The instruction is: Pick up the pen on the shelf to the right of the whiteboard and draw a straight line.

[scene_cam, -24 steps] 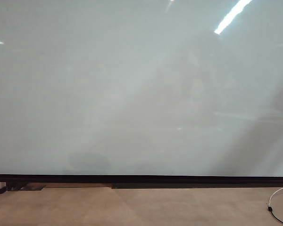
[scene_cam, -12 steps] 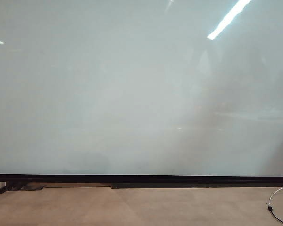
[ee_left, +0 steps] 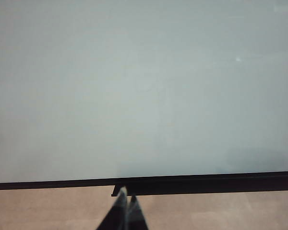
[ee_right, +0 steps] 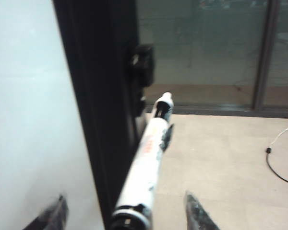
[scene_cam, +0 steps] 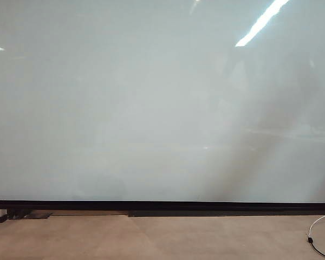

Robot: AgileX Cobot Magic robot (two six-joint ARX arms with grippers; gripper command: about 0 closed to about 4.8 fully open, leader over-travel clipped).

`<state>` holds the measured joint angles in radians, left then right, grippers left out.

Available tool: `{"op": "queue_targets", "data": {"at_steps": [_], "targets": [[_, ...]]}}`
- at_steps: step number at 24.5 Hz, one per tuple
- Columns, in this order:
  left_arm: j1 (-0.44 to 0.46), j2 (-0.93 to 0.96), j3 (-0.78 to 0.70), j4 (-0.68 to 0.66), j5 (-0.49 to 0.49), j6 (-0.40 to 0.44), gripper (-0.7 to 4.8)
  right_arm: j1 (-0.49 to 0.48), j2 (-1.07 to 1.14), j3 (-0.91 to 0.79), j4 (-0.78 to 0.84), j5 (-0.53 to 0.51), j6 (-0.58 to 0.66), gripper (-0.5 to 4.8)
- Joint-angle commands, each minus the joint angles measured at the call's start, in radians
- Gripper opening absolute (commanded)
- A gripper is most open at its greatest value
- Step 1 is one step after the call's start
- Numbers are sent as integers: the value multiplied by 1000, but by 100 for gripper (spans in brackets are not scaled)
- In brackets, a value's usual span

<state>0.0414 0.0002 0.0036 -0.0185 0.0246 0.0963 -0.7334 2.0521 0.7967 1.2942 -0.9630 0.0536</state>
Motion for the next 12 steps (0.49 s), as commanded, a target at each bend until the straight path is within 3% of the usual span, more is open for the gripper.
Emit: {"op": "queue_targets", "data": {"at_steps": [1,5,12], "targets": [[0,0,3,12,1,0,-5,31,14,6,48,5,0,315],[0,0,3,12,1,0,-5,66,16,6,80,148,-12,315],[0,0,3,12,1,0,-5,66,16,12,79,161,-35,314]]}}
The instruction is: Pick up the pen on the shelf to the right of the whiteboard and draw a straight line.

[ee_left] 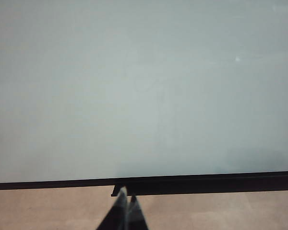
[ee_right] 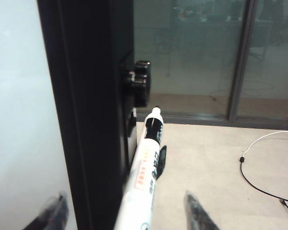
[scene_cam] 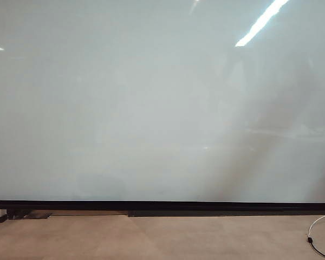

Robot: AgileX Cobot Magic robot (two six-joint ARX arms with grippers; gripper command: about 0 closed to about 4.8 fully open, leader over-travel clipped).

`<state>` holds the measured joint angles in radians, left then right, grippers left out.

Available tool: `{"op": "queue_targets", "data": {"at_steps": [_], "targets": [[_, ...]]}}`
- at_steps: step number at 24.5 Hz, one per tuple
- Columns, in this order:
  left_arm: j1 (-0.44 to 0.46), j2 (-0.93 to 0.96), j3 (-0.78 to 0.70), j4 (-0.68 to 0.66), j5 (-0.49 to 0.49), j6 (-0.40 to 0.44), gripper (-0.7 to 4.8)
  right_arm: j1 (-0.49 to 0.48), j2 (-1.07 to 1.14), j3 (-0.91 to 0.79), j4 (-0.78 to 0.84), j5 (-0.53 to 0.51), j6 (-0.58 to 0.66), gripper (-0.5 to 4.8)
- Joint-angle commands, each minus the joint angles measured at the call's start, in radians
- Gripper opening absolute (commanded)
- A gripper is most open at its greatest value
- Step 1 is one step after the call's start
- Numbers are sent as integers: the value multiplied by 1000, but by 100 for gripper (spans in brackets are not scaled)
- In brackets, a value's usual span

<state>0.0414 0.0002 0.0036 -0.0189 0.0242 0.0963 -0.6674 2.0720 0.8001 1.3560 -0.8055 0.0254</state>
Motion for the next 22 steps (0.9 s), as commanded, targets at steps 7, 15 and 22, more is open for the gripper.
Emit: {"op": "queue_targets", "data": {"at_steps": [7,15,22], "targets": [[0,0,3,12,2,0,-5,0,-2,26,9,30,-19,266],[0,0,3,12,2,0,-5,1,-2,26,2,26,-23,214],[0,0,3,12,2,0,-5,3,27,26,-10,20,-23,202]]}}
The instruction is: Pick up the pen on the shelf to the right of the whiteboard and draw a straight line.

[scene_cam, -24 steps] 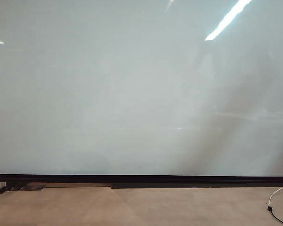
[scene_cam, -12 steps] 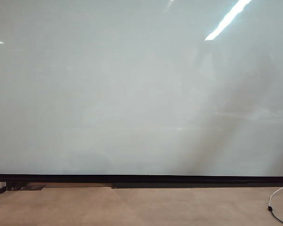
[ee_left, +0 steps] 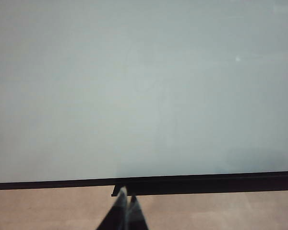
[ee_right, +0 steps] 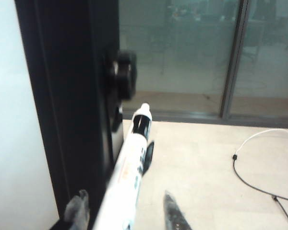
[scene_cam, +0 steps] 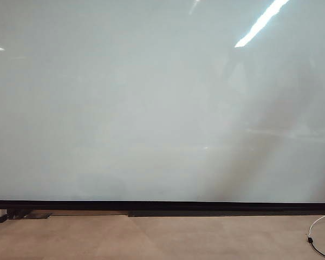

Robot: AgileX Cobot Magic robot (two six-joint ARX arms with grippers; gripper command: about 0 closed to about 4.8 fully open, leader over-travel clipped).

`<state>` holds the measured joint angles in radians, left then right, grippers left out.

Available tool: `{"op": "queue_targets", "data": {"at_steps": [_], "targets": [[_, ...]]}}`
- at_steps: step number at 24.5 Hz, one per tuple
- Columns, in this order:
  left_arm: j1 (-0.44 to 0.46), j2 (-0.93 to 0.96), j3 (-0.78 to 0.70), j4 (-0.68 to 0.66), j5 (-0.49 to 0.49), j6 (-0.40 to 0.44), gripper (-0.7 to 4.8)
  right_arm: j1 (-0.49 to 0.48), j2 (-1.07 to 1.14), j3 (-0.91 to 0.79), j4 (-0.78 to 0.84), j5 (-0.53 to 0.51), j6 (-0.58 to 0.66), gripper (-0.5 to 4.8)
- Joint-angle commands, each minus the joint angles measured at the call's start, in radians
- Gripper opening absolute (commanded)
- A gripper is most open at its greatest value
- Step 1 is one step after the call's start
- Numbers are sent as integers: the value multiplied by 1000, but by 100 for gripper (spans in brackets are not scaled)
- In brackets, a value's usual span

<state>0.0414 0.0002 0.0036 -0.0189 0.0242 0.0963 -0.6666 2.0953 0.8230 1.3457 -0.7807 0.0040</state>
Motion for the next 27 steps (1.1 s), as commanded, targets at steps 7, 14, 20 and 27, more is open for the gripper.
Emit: {"op": "queue_targets", "data": {"at_steps": [7,14,20,27], "targets": [[0,0,3,12,2,0,-5,2,6,5,22,-6,-1,202],[0,0,3,12,2,0,-5,2,6,11,23,-19,8,201],[0,0,3,12,2,0,-5,2,6,12,33,-26,16,197],[0,0,3,12,2,0,-5,3,6,16,56,-27,33,166]]}}
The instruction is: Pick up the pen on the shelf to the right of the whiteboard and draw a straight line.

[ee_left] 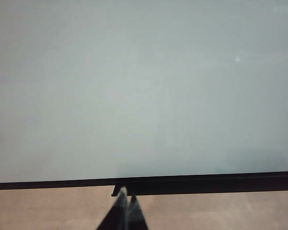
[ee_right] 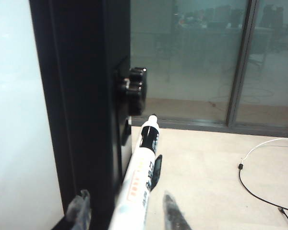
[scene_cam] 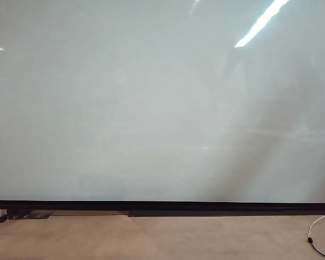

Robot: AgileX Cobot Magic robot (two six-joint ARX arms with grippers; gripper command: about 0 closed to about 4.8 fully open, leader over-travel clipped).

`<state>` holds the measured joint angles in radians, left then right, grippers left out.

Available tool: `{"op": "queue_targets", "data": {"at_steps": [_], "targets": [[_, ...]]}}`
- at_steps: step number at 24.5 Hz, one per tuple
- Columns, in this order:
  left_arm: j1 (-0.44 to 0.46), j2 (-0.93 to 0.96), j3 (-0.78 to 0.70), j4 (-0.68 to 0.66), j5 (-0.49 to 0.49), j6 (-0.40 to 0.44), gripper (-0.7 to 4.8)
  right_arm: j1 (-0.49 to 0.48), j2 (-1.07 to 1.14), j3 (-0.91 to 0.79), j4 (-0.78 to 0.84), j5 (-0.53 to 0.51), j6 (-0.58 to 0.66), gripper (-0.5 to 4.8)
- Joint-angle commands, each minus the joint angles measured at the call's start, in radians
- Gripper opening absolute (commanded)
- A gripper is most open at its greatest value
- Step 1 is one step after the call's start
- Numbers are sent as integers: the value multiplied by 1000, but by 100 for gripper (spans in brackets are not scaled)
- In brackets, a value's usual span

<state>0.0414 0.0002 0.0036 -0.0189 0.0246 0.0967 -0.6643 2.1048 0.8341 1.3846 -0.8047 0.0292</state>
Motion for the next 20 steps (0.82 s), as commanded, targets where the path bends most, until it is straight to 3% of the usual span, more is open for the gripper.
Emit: {"op": "queue_targets", "data": {"at_steps": [1,9,12,18,20], "targets": [[0,0,3,12,2,0,-5,1,-4,5,18,-6,8,156],[0,0,3,12,1,0,-5,1,-4,5,16,-5,8,143],[0,0,3,12,1,0,-5,1,-4,5,15,-5,8,90],[0,0,3,12,2,0,-5,1,-4,5,10,-5,8,84],[0,0,3,12,2,0,-5,1,-4,5,12,-6,11,52]]}}
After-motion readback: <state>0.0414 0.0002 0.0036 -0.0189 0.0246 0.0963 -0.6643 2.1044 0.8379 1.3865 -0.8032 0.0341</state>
